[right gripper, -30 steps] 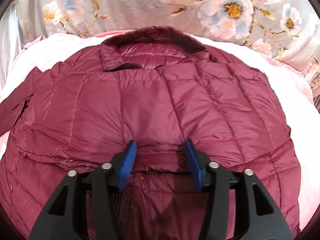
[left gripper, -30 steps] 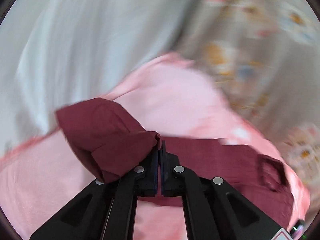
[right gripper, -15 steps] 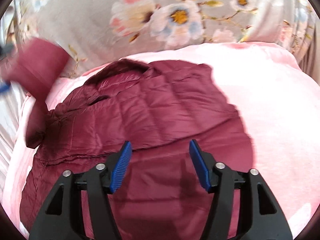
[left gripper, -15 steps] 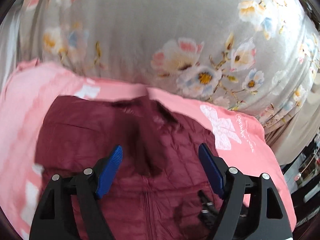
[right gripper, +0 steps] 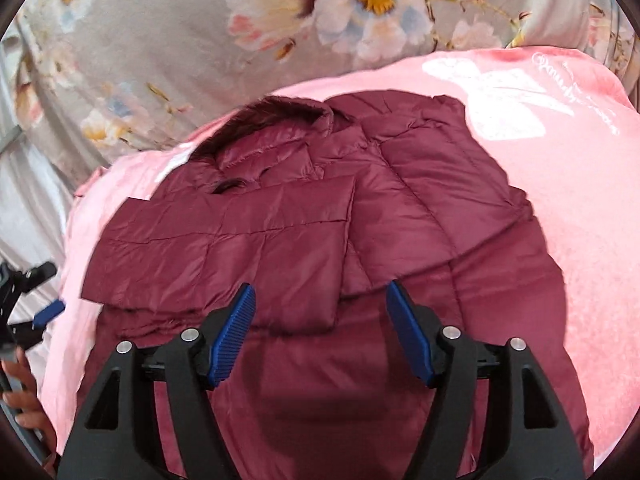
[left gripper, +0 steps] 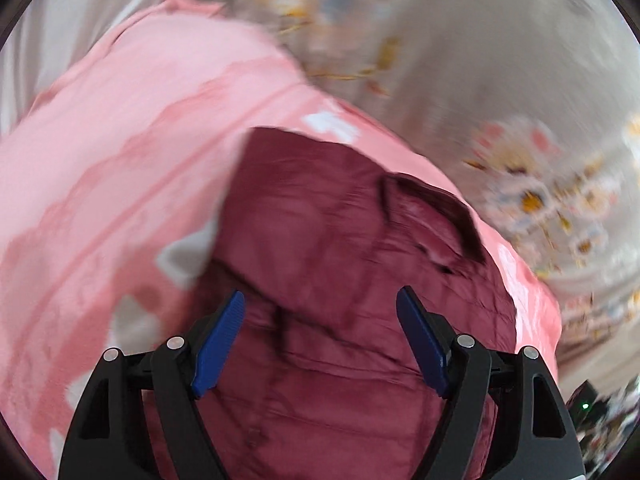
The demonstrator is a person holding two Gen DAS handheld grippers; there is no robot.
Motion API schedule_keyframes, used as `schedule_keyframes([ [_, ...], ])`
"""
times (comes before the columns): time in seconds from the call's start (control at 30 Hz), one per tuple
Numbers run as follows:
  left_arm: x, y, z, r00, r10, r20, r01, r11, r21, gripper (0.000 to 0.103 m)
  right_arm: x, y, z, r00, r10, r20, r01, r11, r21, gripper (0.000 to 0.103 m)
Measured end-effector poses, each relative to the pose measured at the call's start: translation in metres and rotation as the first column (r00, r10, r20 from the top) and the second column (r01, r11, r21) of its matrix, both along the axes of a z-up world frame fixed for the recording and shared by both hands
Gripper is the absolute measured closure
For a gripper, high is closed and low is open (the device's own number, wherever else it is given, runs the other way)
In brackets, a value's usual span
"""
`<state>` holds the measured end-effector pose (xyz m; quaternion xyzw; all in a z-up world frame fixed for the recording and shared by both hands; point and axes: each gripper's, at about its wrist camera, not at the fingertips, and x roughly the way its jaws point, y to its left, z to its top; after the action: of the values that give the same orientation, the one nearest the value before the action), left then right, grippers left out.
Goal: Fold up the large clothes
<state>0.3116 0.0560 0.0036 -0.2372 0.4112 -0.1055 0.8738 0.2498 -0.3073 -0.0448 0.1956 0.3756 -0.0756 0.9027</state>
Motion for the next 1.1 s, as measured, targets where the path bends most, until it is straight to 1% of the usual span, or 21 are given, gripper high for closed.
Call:
schedule_keyframes([
  [0.07, 0.008, 0.021, -0.014, 0.998, 0.028, -0.049, -0.032, 0.997, -0.069, 0.028, 0.014, 0.003, -0.008, 0.999, 0.024, -0.037, -0.024, 1.000, 0.014, 0.038],
  [0.1, 0.013, 0.028, -0.020, 0.997, 0.034, -0.069, -0.041, 0.994, -0.104, 0.028, 0.019, 0.004, -0.010, 0.998, 0.032, -0.052, -0.031, 0.999, 0.011, 0.045],
  [0.13, 0.015, 0.033, -0.024, 0.996, 0.036, -0.081, -0.046, 0.991, -0.126, 0.028, 0.027, 0.007, -0.011, 0.997, 0.038, -0.075, -0.039, 0.999, -0.015, 0.063],
  [0.17, 0.018, 0.038, -0.028, 0.995, 0.039, -0.094, -0.053, 0.987, -0.153, 0.028, 0.030, 0.007, -0.010, 0.996, 0.038, -0.080, -0.041, 0.999, -0.028, 0.087],
  [0.2, 0.019, 0.040, -0.031, 0.994, 0.039, -0.100, -0.056, 0.984, -0.169, 0.028, 0.031, 0.006, -0.005, 0.996, 0.036, -0.076, -0.038, 0.999, -0.034, 0.097],
  [0.23, 0.021, 0.042, -0.033, 0.994, 0.039, -0.106, -0.058, 0.981, -0.187, 0.028, 0.029, 0.001, 0.009, 0.999, 0.030, -0.036, -0.031, 0.999, -0.021, 0.099],
  [0.3, 0.024, 0.044, -0.035, 0.993, 0.035, -0.108, -0.057, 0.976, -0.208, 0.028, 0.024, -0.008, 0.033, 1.000, 0.007, 0.026, -0.006, 0.999, -0.041, 0.101],
  [0.33, 0.026, 0.044, -0.035, 0.994, 0.033, -0.108, -0.056, 0.974, -0.218, 0.028, 0.019, -0.014, 0.052, 0.997, -0.019, 0.069, 0.024, 0.997, -0.073, 0.101],
  [0.37, 0.028, 0.044, -0.036, 0.994, 0.030, -0.108, -0.054, 0.973, -0.226, 0.028, 0.016, -0.019, 0.062, 0.995, -0.035, 0.092, 0.044, 0.995, -0.091, 0.102],
  [0.47, 0.034, 0.036, -0.035, 0.994, 0.019, -0.108, -0.044, 0.971, -0.233, 0.028, 0.013, -0.035, 0.082, 0.991, -0.061, 0.120, 0.077, 0.988, -0.133, 0.102],
  [0.6, 0.047, 0.023, -0.040, 0.993, 0.011, -0.121, -0.039, 0.973, -0.227, 0.028, 0.011, -0.052, 0.083, 0.990, -0.085, 0.116, 0.103, 0.982, -0.156, 0.102],
  [0.7, 0.063, 0.015, -0.049, 0.989, 0.031, -0.146, -0.057, 0.983, -0.177, 0.030, 0.010, -0.060, 0.078, 0.991, -0.083, 0.103, 0.099, 0.982, -0.162, 0.102],
  [0.73, 0.068, 0.013, -0.051, 0.988, 0.045, -0.151, -0.068, 0.986, -0.153, 0.034, 0.011, -0.061, 0.075, 0.992, -0.081, 0.099, 0.097, 0.982, -0.165, 0.102],
  [0.77, 0.073, 0.012, -0.053, 0.986, 0.059, -0.156, -0.078, 0.990, -0.121, 0.044, 0.011, -0.061, 0.073, 0.993, -0.077, 0.093, 0.092, 0.982, -0.167, 0.102],
  [0.8, 0.076, 0.011, -0.055, 0.985, 0.066, -0.158, -0.082, 0.992, -0.097, 0.050, 0.012, -0.062, 0.069, 0.994, -0.072, 0.084, 0.085, 0.982, -0.171, 0.102],
  [0.83, 0.080, 0.009, -0.056, 0.984, 0.075, -0.159, -0.085, 0.995, -0.057, 0.065, 0.014, -0.061, 0.068, 0.995, -0.068, 0.078, 0.081, 0.981, -0.174, 0.102],
  [0.87, 0.082, 0.007, -0.056, 0.984, 0.082, -0.157, -0.085, 0.996, -0.016, 0.088, 0.016, -0.060, 0.065, 0.996, -0.061, 0.070, 0.072, 0.981, -0.178, 0.102],
  [0.9, 0.083, 0.004, -0.055, 0.985, 0.089, -0.150, -0.083, 0.995, 0.046, 0.101, 0.016, -0.059, 0.062, 0.997, -0.053, 0.062, 0.063, 0.981, -0.184, 0.102],
  [0.93, 0.082, 0.004, -0.052, 0.986, 0.099, -0.136, -0.088, 0.992, 0.088, 0.103, 0.016, -0.058, 0.059, 0.997, -0.047, 0.059, 0.057, 0.981, -0.185, 0.102],
  [1.0, 0.075, 0.007, -0.045, 0.988, 0.121, -0.093, -0.107, 0.985, 0.135, 0.103, 0.016, -0.057, 0.055, 0.998, -0.039, 0.055, 0.048, 0.982, -0.183, 0.102],
  [1.1, 0.069, 0.014, -0.039, 0.991, 0.117, -0.064, -0.106, 0.982, 0.155, 0.103, 0.016, -0.056, 0.044, 0.999, -0.034, 0.036, 0.040, 0.981, -0.190, 0.102],
])
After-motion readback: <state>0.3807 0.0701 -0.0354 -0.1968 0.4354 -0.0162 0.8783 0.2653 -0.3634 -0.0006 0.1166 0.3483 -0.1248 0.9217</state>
